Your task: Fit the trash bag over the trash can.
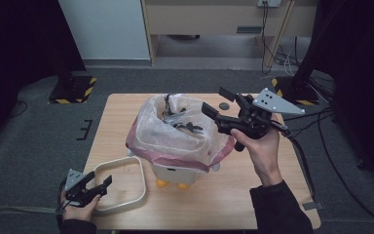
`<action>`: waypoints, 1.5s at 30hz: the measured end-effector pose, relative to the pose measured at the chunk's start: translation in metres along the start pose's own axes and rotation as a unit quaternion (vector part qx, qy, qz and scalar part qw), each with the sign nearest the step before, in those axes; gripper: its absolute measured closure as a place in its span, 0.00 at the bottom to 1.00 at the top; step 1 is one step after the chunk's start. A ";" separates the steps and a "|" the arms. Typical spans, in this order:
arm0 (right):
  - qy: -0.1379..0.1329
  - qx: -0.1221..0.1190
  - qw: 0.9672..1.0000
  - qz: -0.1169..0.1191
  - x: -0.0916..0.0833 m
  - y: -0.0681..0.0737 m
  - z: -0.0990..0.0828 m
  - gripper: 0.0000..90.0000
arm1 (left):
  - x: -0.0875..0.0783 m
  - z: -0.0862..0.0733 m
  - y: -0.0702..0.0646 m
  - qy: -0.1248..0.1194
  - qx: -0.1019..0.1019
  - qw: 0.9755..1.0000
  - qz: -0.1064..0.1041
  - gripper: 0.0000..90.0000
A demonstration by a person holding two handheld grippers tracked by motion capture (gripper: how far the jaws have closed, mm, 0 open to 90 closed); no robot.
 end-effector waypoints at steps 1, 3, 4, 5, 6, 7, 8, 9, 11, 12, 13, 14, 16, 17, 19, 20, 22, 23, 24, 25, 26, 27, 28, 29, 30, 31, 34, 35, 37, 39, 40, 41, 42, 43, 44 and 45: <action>0.002 0.000 1.000 -0.001 0.002 0.002 0.001 0.25 | 0.001 -0.002 0.001 0.004 -0.001 1.000 0.003 0.29; 0.005 -0.005 1.000 0.000 0.008 0.006 0.001 0.25 | 0.003 -0.005 0.002 0.010 0.004 1.000 0.003 0.29; 0.003 -0.002 1.000 0.004 0.011 0.009 0.002 0.25 | 0.004 -0.006 0.001 0.012 0.006 1.000 0.003 0.29; 0.006 -0.002 1.000 0.006 0.014 0.011 0.002 0.25 | 0.006 -0.006 0.000 0.014 0.007 1.000 0.000 0.29; 0.008 -0.008 1.000 0.007 0.018 0.013 0.002 0.25 | 0.007 -0.007 -0.001 0.017 0.007 1.000 -0.003 0.29; 0.011 -0.009 1.000 0.008 0.021 0.016 0.002 0.25 | 0.009 -0.008 -0.002 0.020 0.007 1.000 -0.004 0.28; 0.011 -0.006 1.000 0.011 0.024 0.019 0.003 0.25 | 0.010 -0.009 -0.003 0.023 0.008 1.000 -0.005 0.28; 0.012 -0.007 1.000 0.013 0.027 0.021 0.003 0.25 | 0.011 -0.010 -0.003 0.029 0.013 0.999 -0.007 0.28; 0.016 -0.013 1.000 0.014 0.033 0.025 0.005 0.24 | 0.013 -0.011 -0.005 0.034 0.014 0.999 -0.010 0.28; 0.016 -0.012 1.000 0.016 0.036 0.028 0.006 0.24 | 0.014 -0.011 -0.005 0.035 0.014 0.999 -0.012 0.28; 0.016 -0.012 1.000 0.017 0.040 0.029 0.007 0.24 | 0.015 -0.012 -0.005 0.036 0.014 0.999 -0.013 0.28; 0.019 -0.012 1.000 0.016 0.043 0.031 0.008 0.24 | 0.015 -0.012 -0.006 0.038 0.014 0.999 -0.013 0.28; 0.021 -0.010 1.000 0.018 0.049 0.034 0.009 0.24 | 0.016 -0.012 -0.006 0.040 0.014 0.999 -0.016 0.27; 0.022 -0.006 1.000 0.019 0.052 0.035 0.010 0.24 | 0.016 -0.013 -0.007 0.040 0.015 0.999 -0.017 0.27; 0.029 -0.010 0.999 0.017 0.057 0.036 0.011 0.24 | 0.017 -0.013 -0.007 0.043 0.015 0.999 -0.021 0.27; 0.029 -0.010 0.999 0.017 0.060 0.038 0.012 0.24 | 0.017 -0.014 -0.008 0.044 0.017 0.999 -0.021 0.27; 0.027 -0.005 0.999 0.022 0.065 0.041 0.015 0.24 | 0.018 -0.014 -0.008 0.047 0.017 0.998 -0.022 0.27; 0.029 -0.007 0.999 0.021 0.068 0.042 0.016 0.24 | 0.018 -0.015 -0.008 0.049 0.018 0.998 -0.022 0.27; 0.031 -0.009 0.999 0.021 0.071 0.044 0.016 0.24 | 0.018 -0.015 -0.008 0.050 0.018 0.998 -0.023 0.27; 0.031 -0.006 0.999 0.023 0.075 0.045 0.017 0.24 | 0.018 -0.015 -0.008 0.050 0.018 0.998 -0.022 0.27; 0.033 -0.004 0.999 0.024 0.078 0.047 0.017 0.24 | 0.018 -0.015 -0.008 0.050 0.017 0.998 -0.022 0.27; 0.036 -0.005 0.999 0.024 0.081 0.048 0.016 0.24 | 0.018 -0.015 -0.008 0.050 0.016 0.998 -0.023 0.27; 0.041 -0.007 0.999 0.024 0.085 0.050 0.015 0.24 | 0.018 -0.015 -0.008 0.049 0.016 0.998 -0.022 0.27; 0.045 -0.005 0.999 0.025 0.088 0.051 0.013 0.24 | 0.018 -0.015 -0.007 0.050 0.017 0.998 -0.022 0.27; 0.053 -0.005 0.998 0.025 0.092 0.052 0.010 0.24 | 0.018 -0.015 -0.008 0.049 0.015 0.998 -0.022 0.27; 0.062 -0.007 0.998 0.024 0.095 0.052 0.006 0.24 | 0.018 -0.015 -0.007 0.049 0.015 0.998 -0.023 0.27; 0.090 -0.014 0.996 0.013 0.104 0.050 -0.007 0.24 | 0.019 -0.015 -0.007 0.050 0.015 0.998 -0.024 0.27; 0.096 -0.015 0.995 0.010 0.106 0.049 -0.011 0.24 | 0.019 -0.015 -0.007 0.051 0.016 0.998 -0.024 0.27; 0.110 -0.017 0.994 0.005 0.111 0.047 -0.019 0.25 | 0.019 -0.015 -0.007 0.052 0.016 0.998 -0.024 0.27; 0.127 -0.015 0.992 -0.002 0.116 0.043 -0.029 0.25 | 0.019 -0.015 -0.007 0.052 0.016 0.998 -0.024 0.27; 0.137 -0.015 0.990 -0.006 0.117 0.041 -0.034 0.25 | 0.019 -0.015 -0.007 0.052 0.015 0.998 -0.025 0.27; 0.147 -0.016 0.989 -0.011 0.119 0.039 -0.040 0.25 | 0.018 -0.015 -0.007 0.052 0.016 0.998 -0.023 0.27; 0.157 -0.017 0.987 -0.015 0.121 0.037 -0.045 0.25 | 0.018 -0.015 -0.007 0.052 0.015 0.998 -0.023 0.27; 0.167 -0.017 0.986 -0.018 0.122 0.035 -0.051 0.25 | 0.018 -0.015 -0.007 0.051 0.015 0.998 -0.024 0.27; 0.177 -0.016 0.984 -0.021 0.123 0.033 -0.056 0.25 | 0.018 -0.015 -0.007 0.051 0.015 0.998 -0.025 0.27; 0.193 -0.024 0.980 -0.028 0.124 0.030 -0.062 0.24 | 0.018 -0.015 -0.007 0.052 0.014 0.998 -0.025 0.27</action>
Point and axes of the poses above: each handheld gripper's, and its own axes: x roughly forward along the jaws, z roughly out of its top, y roughly to its left, the point moved 9 cm from there along x, roughly forward along the jaws, and after that the axes turned 5 degrees about x, right-handed, at the moved point
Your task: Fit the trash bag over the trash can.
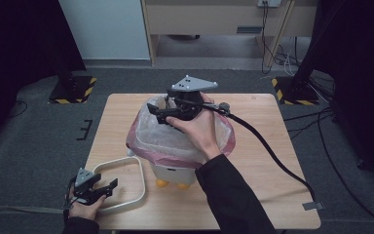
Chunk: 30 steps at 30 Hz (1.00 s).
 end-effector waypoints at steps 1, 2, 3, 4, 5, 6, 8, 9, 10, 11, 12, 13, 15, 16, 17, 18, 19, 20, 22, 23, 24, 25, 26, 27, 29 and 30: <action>0.014 -0.005 1.000 -0.006 0.003 -0.001 -0.005 0.24 | 0.000 0.000 0.000 0.000 0.000 1.000 0.000 0.27; 0.028 -0.007 1.000 -0.008 0.006 -0.002 -0.010 0.23 | 0.000 0.000 0.000 0.000 0.000 1.000 0.000 0.27; 0.039 -0.006 0.999 -0.006 0.009 -0.001 -0.015 0.23 | 0.000 0.000 0.000 0.001 0.000 1.000 0.000 0.27; 0.050 -0.007 0.999 -0.004 0.012 0.000 -0.019 0.22 | 0.000 0.000 0.000 0.001 -0.001 1.000 -0.001 0.27; 0.057 -0.009 0.998 -0.004 0.014 0.001 -0.022 0.22 | 0.000 -0.001 0.000 0.002 -0.001 1.000 -0.001 0.27; 0.066 -0.008 0.998 -0.003 0.016 0.002 -0.026 0.21 | 0.000 -0.001 0.000 0.002 -0.001 1.000 0.000 0.27; 0.087 -0.008 0.996 -0.002 0.019 0.003 -0.033 0.19 | 0.000 -0.001 0.000 0.002 -0.001 1.000 0.000 0.27; 0.095 -0.008 0.995 -0.004 0.020 0.002 -0.035 0.18 | 0.000 -0.001 0.000 0.002 -0.001 1.000 0.000 0.27; 0.101 -0.010 0.995 -0.005 0.021 0.001 -0.037 0.17 | 0.000 -0.001 0.000 0.003 -0.001 1.000 0.000 0.27; 0.111 -0.005 0.994 -0.008 0.021 0.001 -0.040 0.16 | 0.001 -0.001 0.000 0.003 -0.001 1.000 -0.001 0.27; 0.117 -0.006 0.993 -0.009 0.022 0.001 -0.042 0.15 | 0.001 -0.001 0.000 0.003 -0.002 1.000 -0.002 0.27; 0.123 -0.007 0.992 -0.009 0.023 0.001 -0.044 0.14 | 0.001 -0.001 0.000 0.004 -0.002 1.000 -0.002 0.27; 0.138 -0.008 0.990 -0.008 0.025 0.001 -0.049 0.12 | 0.001 -0.001 0.000 0.006 -0.002 1.000 -0.002 0.27; 0.147 -0.007 0.989 -0.006 0.026 0.001 -0.052 0.11 | 0.001 -0.002 0.000 0.005 -0.003 1.000 -0.002 0.27; 0.156 -0.008 0.988 -0.005 0.027 0.001 -0.055 0.11 | 0.001 -0.002 0.000 0.005 -0.004 1.000 -0.003 0.27; 0.164 -0.009 0.986 -0.005 0.027 0.001 -0.058 0.10 | 0.001 -0.002 0.000 0.005 -0.004 1.000 -0.003 0.27; 0.170 -0.008 0.985 -0.006 0.028 0.001 -0.059 0.09 | 0.001 -0.002 0.000 0.006 -0.004 1.000 -0.003 0.27; 0.174 -0.009 0.985 -0.006 0.028 0.000 -0.061 0.09 | 0.001 -0.002 0.000 0.006 -0.004 1.000 -0.003 0.27; 0.178 -0.008 0.984 -0.006 0.030 0.000 -0.063 0.07 | 0.001 -0.002 0.000 0.007 -0.005 1.000 -0.003 0.27; 0.181 -0.007 0.983 -0.007 0.031 0.000 -0.064 0.07 | 0.001 -0.002 0.000 0.006 -0.005 1.000 -0.003 0.27; 0.183 -0.005 0.983 -0.006 0.032 0.000 -0.065 0.07 | 0.001 -0.002 0.000 0.007 -0.005 1.000 -0.003 0.27; 0.185 -0.004 0.983 -0.007 0.032 0.000 -0.066 0.07 | 0.001 -0.002 0.000 0.007 -0.005 1.000 -0.003 0.27; 0.187 -0.004 0.982 -0.007 0.033 0.000 -0.066 0.07 | 0.001 -0.002 0.000 0.007 -0.005 1.000 -0.003 0.27; 0.191 -0.002 0.982 -0.008 0.033 0.000 -0.068 0.07 | 0.001 -0.002 0.001 0.007 -0.005 1.000 -0.003 0.27; 0.197 -0.004 0.980 -0.008 0.034 0.000 -0.070 0.07 | 0.001 -0.002 0.001 0.008 -0.005 1.000 -0.004 0.27; 0.200 -0.002 0.980 -0.008 0.034 0.000 -0.071 0.07 | 0.001 -0.002 0.001 0.008 -0.005 1.000 -0.003 0.27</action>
Point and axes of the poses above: each handheld gripper's, and its own axes: x roughly forward along the jaws, z roughly out of its top, y roughly to its left, the point moved 9 cm from there along x, roughly forward along the jaws, and after that the axes turned 5 degrees about x, right-handed, at the moved point
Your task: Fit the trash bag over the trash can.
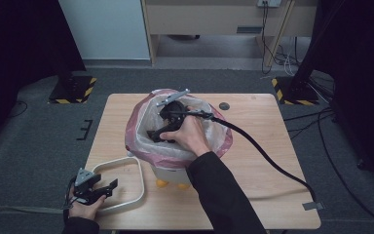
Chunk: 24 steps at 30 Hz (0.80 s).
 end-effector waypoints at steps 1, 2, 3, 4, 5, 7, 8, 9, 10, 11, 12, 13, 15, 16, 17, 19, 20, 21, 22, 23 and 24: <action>0.004 0.001 1.000 0.000 0.001 0.000 -0.001 0.07 | 0.000 0.000 0.000 0.000 0.000 1.000 0.000 0.27; 0.006 0.003 1.000 0.000 0.001 0.000 -0.001 0.07 | 0.000 0.000 0.000 0.000 0.000 1.000 0.000 0.26; 0.008 0.004 1.000 0.000 0.002 0.000 -0.001 0.07 | 0.000 0.000 0.000 0.000 0.000 1.000 0.000 0.26; 0.010 0.005 1.000 -0.001 0.002 -0.001 -0.002 0.07 | 0.000 0.000 0.000 0.000 0.000 1.000 0.000 0.26; 0.012 0.008 1.000 -0.002 0.003 -0.001 -0.002 0.07 | 0.000 0.000 0.000 0.000 0.000 1.000 -0.001 0.26; 0.018 0.014 1.000 -0.006 0.004 -0.002 -0.003 0.07 | 0.001 0.000 0.000 0.001 -0.001 1.000 -0.001 0.26; 0.020 0.021 1.000 -0.006 0.004 -0.001 -0.004 0.07 | 0.001 0.000 0.000 0.002 -0.001 1.000 -0.002 0.26; 0.020 0.023 0.999 -0.007 0.005 -0.001 -0.004 0.07 | 0.001 0.000 0.000 0.002 -0.001 1.000 -0.002 0.26; 0.020 0.022 1.000 -0.007 0.005 -0.002 -0.004 0.07 | 0.001 0.000 0.000 0.002 -0.001 1.000 -0.002 0.26; 0.024 0.023 0.999 -0.007 0.005 -0.002 -0.005 0.08 | 0.001 0.000 0.000 0.001 -0.002 1.000 -0.004 0.26; 0.023 0.023 0.999 -0.006 0.005 -0.001 -0.005 0.08 | 0.001 0.000 0.000 0.001 -0.001 1.000 -0.003 0.26; 0.024 0.024 0.999 -0.006 0.005 -0.001 -0.005 0.09 | 0.001 0.000 0.000 0.001 -0.001 1.000 -0.003 0.26; 0.021 0.032 0.999 -0.007 0.003 -0.001 -0.004 0.13 | 0.001 0.000 0.000 0.001 -0.004 1.000 -0.002 0.26; 0.018 0.034 0.999 -0.006 0.001 -0.001 -0.002 0.14 | 0.001 0.000 0.000 0.000 -0.004 1.000 -0.002 0.26; 0.015 0.032 0.999 -0.007 0.000 -0.001 -0.001 0.14 | 0.001 0.000 0.001 0.000 -0.004 1.000 -0.002 0.26; -0.004 0.029 1.000 -0.008 -0.005 -0.002 0.003 0.16 | 0.001 0.000 0.001 0.001 -0.004 1.000 -0.003 0.26; -0.016 0.027 0.999 -0.007 -0.007 -0.002 0.007 0.16 | 0.001 -0.001 0.001 0.001 -0.005 1.000 -0.003 0.26; -0.027 0.031 0.999 -0.005 -0.010 -0.001 0.010 0.16 | 0.001 -0.001 0.001 0.001 -0.004 1.000 -0.003 0.26; -0.038 0.033 0.999 -0.005 -0.013 0.000 0.013 0.16 | 0.001 -0.001 0.001 0.001 -0.005 1.000 -0.003 0.26; -0.045 0.037 0.998 -0.009 -0.016 -0.001 0.015 0.17 | 0.001 -0.001 0.001 0.001 -0.005 1.000 -0.003 0.26; -0.061 0.035 0.997 -0.011 -0.019 -0.002 0.019 0.17 | 0.001 -0.001 0.001 0.001 -0.005 1.000 -0.003 0.26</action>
Point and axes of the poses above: each handheld gripper's, and its own axes: x roughly forward along the jaws, z roughly out of its top, y roughly to its left, the point moved 9 cm from there along x, roughly forward along the jaws, and after that the axes turned 5 degrees about x, right-handed, at the moved point
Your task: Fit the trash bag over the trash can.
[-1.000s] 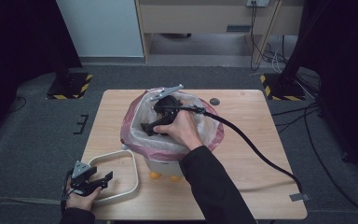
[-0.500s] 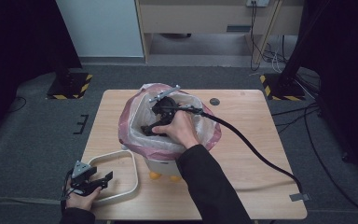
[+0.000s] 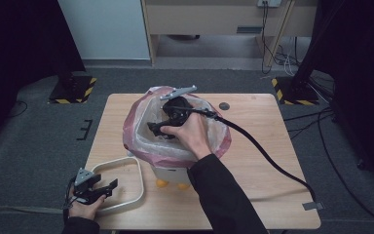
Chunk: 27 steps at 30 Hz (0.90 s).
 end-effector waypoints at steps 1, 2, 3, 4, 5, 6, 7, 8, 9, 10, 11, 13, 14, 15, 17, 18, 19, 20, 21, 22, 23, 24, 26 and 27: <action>-0.008 0.000 1.000 -0.001 -0.003 0.000 0.003 0.17 | 0.000 0.000 0.000 0.000 0.000 1.000 0.000 0.26; -0.017 0.001 1.000 0.001 -0.006 0.000 0.005 0.17 | 0.000 0.000 0.000 0.000 0.000 1.000 0.000 0.26; -0.025 0.001 1.000 0.003 -0.008 0.001 0.008 0.17 | 0.000 0.000 0.000 0.000 0.000 1.000 0.000 0.26; -0.032 0.002 0.999 0.005 -0.011 0.001 0.010 0.17 | 0.000 0.000 0.000 0.000 -0.001 1.000 0.000 0.26; -0.040 0.002 0.999 0.006 -0.013 0.002 0.012 0.18 | 0.000 0.000 0.000 0.001 -0.001 1.000 0.000 0.26; -0.051 0.001 0.999 0.007 -0.016 0.002 0.015 0.18 | 0.000 0.000 0.000 0.001 -0.001 1.000 0.000 0.26; -0.062 0.000 0.998 0.010 -0.019 0.003 0.018 0.18 | 0.000 0.000 0.000 0.001 -0.001 1.000 0.000 0.26; -0.073 0.000 0.997 0.012 -0.021 0.003 0.021 0.18 | 0.000 0.000 0.000 0.000 -0.002 1.000 0.000 0.26; -0.084 -0.001 0.996 0.014 -0.025 0.004 0.024 0.19 | 0.000 0.000 0.000 0.000 -0.002 1.000 0.000 0.26; -0.095 -0.002 0.995 0.016 -0.028 0.004 0.027 0.19 | 0.000 0.000 0.000 0.000 -0.003 1.000 0.000 0.26; -0.108 -0.003 0.994 0.018 -0.031 0.005 0.030 0.20 | 0.000 0.000 0.000 -0.001 -0.004 1.000 0.000 0.26; -0.136 -0.006 0.991 0.019 -0.039 0.005 0.037 0.22 | 0.000 0.000 0.001 -0.001 -0.005 1.000 0.000 0.26; -0.153 -0.007 0.988 0.017 -0.044 0.005 0.041 0.23 | -0.001 0.000 0.001 -0.002 -0.005 1.000 0.001 0.26; -0.171 -0.007 0.985 0.016 -0.049 0.004 0.046 0.24 | -0.001 0.000 0.001 -0.003 -0.006 1.000 0.001 0.26; -0.202 -0.001 0.979 0.017 -0.059 0.005 0.053 0.25 | -0.001 0.000 0.001 -0.004 -0.006 1.000 0.001 0.27; -0.216 0.001 0.976 0.017 -0.064 0.005 0.057 0.26 | -0.001 0.001 0.001 -0.005 -0.007 1.000 0.001 0.27; -0.229 0.001 0.973 0.016 -0.068 0.005 0.060 0.27 | -0.001 0.001 0.002 -0.005 -0.007 1.000 0.002 0.27; -0.241 0.001 0.970 0.014 -0.073 0.004 0.063 0.27 | -0.001 0.001 0.002 -0.006 -0.007 1.000 0.001 0.27; -0.251 0.000 0.968 0.010 -0.077 0.003 0.065 0.28 | -0.002 0.001 0.002 -0.006 -0.007 1.000 0.002 0.27; -0.261 0.000 0.965 0.006 -0.082 0.003 0.067 0.28 | -0.002 0.001 0.002 -0.006 -0.008 1.000 0.002 0.27; -0.268 0.000 0.963 0.003 -0.086 0.002 0.069 0.28 | -0.002 0.001 0.002 -0.007 -0.008 1.000 0.002 0.27; -0.279 -0.001 0.960 -0.006 -0.091 0.000 0.071 0.29 | -0.002 0.001 0.002 -0.007 -0.008 1.000 0.002 0.27; -0.292 -0.003 0.956 -0.016 -0.098 -0.002 0.074 0.30 | -0.002 0.001 0.002 -0.008 -0.009 1.000 0.002 0.27; -0.301 -0.004 0.953 -0.021 -0.103 -0.003 0.076 0.30 | -0.002 0.001 0.002 -0.008 -0.008 1.000 0.003 0.27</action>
Point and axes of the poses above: each handheld gripper's, and its own axes: x roughly forward along the jaws, z roughly out of its top, y roughly to its left, the point moved 9 cm from there along x, roughly forward along the jaws, and after that the axes turned 5 degrees about x, right-handed, at the moved point
